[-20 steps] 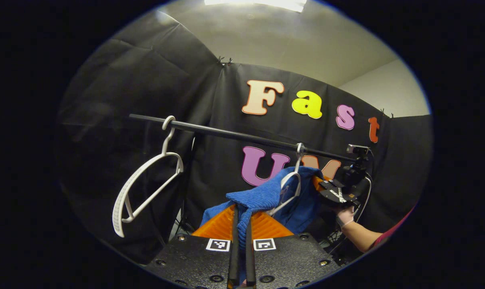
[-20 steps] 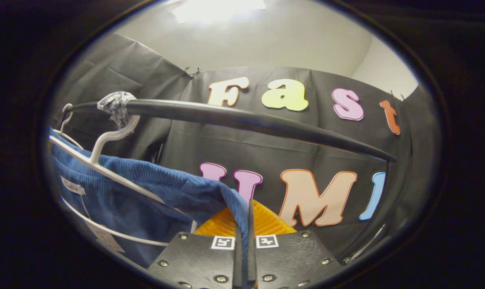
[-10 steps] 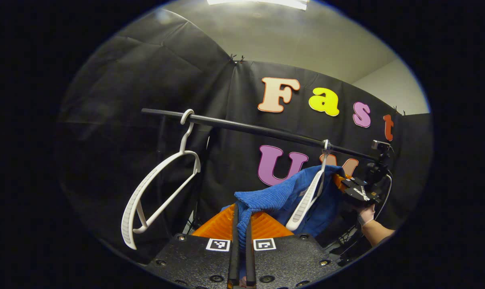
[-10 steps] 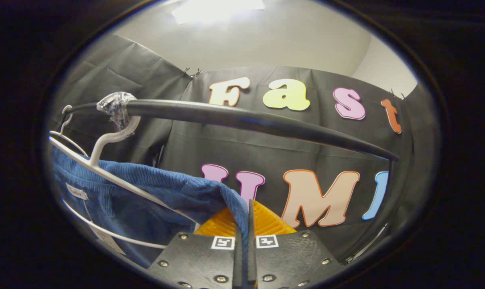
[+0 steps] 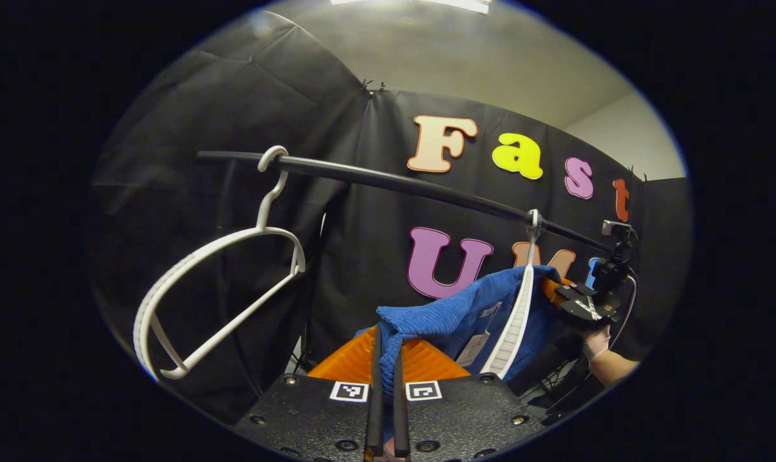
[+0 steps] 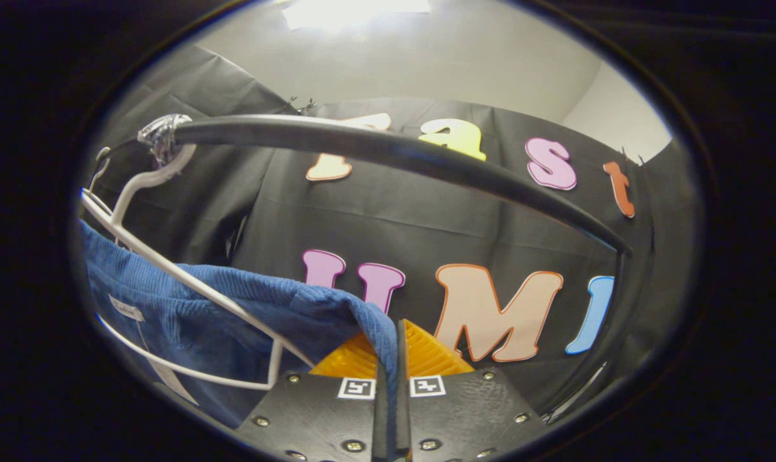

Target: Grasp the clothes on the hanger with both hands and then place them into the laundry hamper below.

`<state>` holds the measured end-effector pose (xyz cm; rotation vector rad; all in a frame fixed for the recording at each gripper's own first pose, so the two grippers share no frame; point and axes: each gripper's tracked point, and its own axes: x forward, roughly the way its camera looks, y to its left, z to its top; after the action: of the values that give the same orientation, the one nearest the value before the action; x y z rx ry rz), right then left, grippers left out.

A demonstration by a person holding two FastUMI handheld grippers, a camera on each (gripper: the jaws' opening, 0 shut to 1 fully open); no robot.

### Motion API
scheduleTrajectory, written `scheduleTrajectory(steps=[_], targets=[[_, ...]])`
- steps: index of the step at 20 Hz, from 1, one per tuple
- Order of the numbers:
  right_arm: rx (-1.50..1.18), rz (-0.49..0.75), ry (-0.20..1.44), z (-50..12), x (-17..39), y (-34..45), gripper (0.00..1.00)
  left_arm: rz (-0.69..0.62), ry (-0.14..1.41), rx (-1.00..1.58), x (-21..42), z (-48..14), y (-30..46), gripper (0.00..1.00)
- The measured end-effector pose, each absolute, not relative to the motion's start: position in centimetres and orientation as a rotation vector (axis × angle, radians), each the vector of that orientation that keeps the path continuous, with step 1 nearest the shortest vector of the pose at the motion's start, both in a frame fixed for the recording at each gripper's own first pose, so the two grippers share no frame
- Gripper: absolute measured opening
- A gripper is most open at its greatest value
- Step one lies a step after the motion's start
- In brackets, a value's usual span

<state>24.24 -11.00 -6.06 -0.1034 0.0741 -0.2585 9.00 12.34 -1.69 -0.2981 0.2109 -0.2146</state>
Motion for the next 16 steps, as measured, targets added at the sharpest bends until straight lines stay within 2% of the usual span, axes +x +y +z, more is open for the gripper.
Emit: scheduleTrajectory(steps=[12,13,14,16], targets=[[-0.094,-0.262,0.238,-14.5,23.6,-12.3,0.05,-0.228,0.319,-0.344,11.3,-8.7,10.2,0.07],[-0.089,-0.263,0.253,-15.1,23.4,-12.4,0.10,-0.228,0.326,-0.347,11.3,-9.2,10.1,0.07],[-0.082,-0.264,0.269,-15.9,23.0,-12.4,0.05,-0.227,0.337,-0.351,11.3,-9.7,10.0,0.07],[-0.067,-0.266,0.298,-17.4,22.9,-12.4,0.06,-0.224,0.360,-0.356,10.9,-11.2,10.1,0.07]])
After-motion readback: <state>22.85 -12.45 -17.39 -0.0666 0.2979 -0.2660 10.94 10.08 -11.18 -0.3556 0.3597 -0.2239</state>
